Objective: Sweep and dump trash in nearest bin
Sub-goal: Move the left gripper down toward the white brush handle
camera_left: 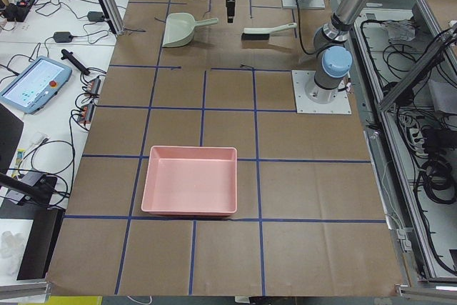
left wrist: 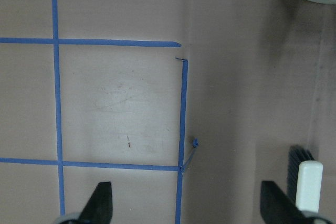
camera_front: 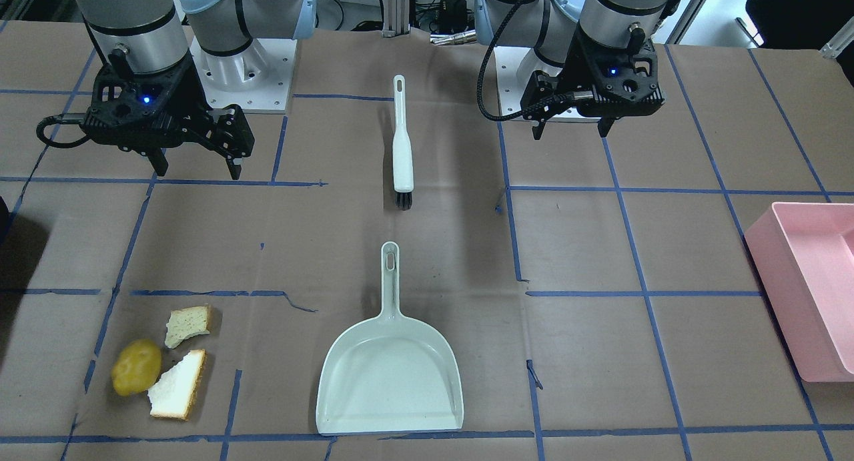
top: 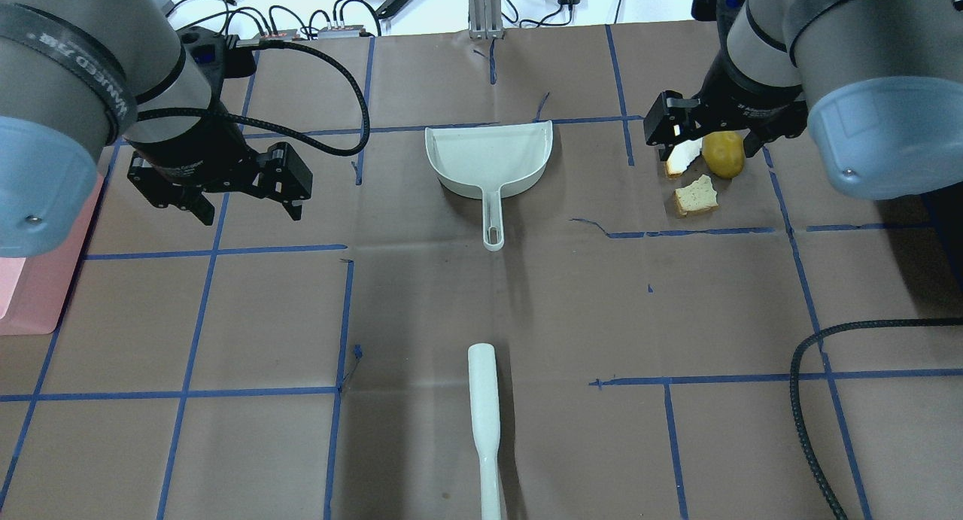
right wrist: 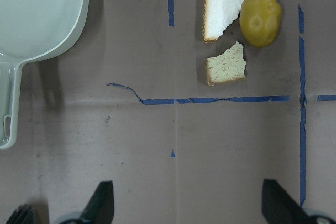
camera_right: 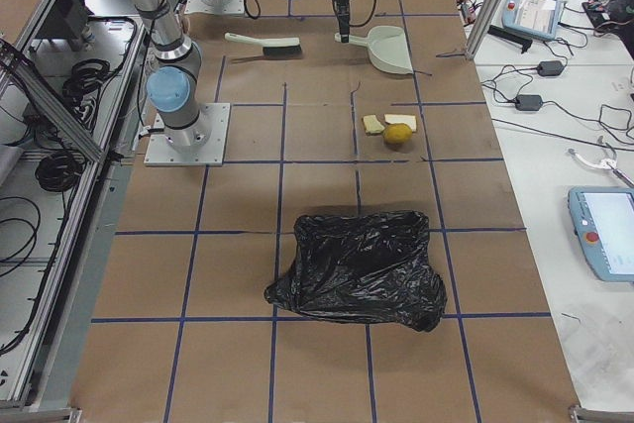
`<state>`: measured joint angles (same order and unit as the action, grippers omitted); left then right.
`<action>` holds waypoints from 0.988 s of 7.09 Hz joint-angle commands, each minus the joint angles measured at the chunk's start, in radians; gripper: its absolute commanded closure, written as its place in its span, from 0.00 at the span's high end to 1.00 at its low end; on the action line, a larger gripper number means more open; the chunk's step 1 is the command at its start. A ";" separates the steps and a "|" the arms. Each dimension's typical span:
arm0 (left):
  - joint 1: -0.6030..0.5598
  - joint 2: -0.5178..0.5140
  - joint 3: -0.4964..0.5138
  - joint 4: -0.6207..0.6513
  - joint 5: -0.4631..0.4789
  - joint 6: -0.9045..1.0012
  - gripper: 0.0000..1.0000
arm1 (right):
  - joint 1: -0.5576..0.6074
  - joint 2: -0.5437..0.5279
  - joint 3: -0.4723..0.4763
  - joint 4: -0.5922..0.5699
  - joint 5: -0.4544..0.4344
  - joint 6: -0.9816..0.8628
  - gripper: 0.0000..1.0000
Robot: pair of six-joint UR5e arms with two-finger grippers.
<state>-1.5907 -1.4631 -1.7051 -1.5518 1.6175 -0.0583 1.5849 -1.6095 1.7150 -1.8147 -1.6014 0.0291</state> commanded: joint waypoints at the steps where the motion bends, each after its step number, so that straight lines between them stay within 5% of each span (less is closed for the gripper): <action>1: 0.000 -0.002 -0.001 -0.001 -0.002 -0.003 0.99 | 0.000 0.000 0.000 0.000 0.000 0.000 1.00; 7: 0.000 0.000 -0.002 0.001 -0.010 -0.014 0.99 | 0.000 0.000 0.000 0.000 0.000 0.000 1.00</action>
<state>-1.5907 -1.4703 -1.7068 -1.5509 1.6124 -0.0639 1.5846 -1.6091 1.7150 -1.8147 -1.6015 0.0292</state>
